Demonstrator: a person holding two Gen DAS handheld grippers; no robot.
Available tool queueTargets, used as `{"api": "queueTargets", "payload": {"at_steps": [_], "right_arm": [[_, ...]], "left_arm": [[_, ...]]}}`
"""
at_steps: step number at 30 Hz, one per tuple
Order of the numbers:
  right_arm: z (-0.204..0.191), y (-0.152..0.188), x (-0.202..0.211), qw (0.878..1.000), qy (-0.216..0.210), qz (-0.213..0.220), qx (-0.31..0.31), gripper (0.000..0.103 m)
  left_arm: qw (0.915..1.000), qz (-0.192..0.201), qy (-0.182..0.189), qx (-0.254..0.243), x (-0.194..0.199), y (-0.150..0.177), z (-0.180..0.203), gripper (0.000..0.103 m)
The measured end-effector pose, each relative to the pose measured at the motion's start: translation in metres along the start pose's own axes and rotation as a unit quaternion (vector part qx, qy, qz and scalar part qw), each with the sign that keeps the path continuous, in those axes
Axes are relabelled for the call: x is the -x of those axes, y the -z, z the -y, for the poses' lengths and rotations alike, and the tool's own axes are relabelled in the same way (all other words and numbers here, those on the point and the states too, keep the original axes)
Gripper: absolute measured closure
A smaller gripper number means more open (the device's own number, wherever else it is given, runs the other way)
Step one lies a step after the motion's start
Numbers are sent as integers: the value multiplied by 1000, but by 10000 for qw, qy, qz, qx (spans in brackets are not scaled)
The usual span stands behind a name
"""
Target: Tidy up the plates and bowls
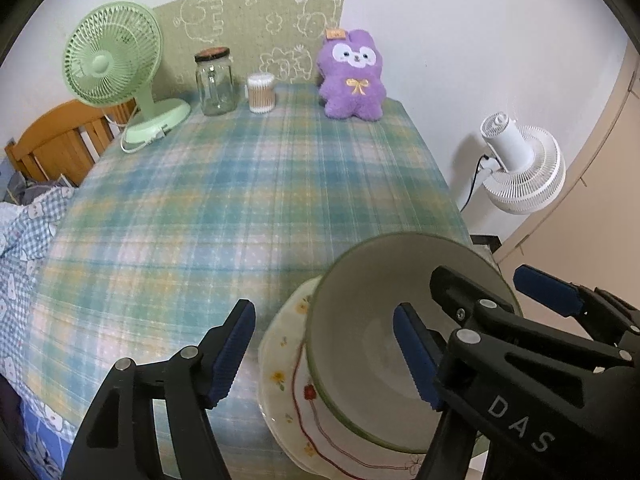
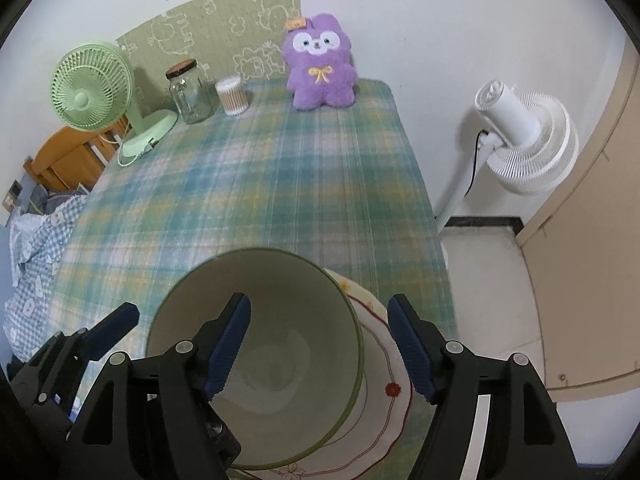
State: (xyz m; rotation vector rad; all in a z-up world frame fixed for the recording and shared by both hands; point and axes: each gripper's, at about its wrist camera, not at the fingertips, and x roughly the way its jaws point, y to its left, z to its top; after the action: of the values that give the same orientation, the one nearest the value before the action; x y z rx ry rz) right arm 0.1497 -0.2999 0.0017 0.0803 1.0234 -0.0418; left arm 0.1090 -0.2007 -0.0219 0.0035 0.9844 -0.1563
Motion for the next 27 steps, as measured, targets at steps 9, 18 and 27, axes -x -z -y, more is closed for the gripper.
{"api": "queueTargets", "payload": {"at_steps": [9,18,27], "right_arm": [[-25,-2,22,9985,364,411,-14,29],[-70,10,46,9947,597,778,-313,28],[-116,39,60,9928,503,984,-457,28]], "left_arm": [[9988,390,239,-163,20,-5,-19,29],[9966,639,276,-436,47,-2,-57,29],[9942,781,235,-703,67,20,-100,27]]}}
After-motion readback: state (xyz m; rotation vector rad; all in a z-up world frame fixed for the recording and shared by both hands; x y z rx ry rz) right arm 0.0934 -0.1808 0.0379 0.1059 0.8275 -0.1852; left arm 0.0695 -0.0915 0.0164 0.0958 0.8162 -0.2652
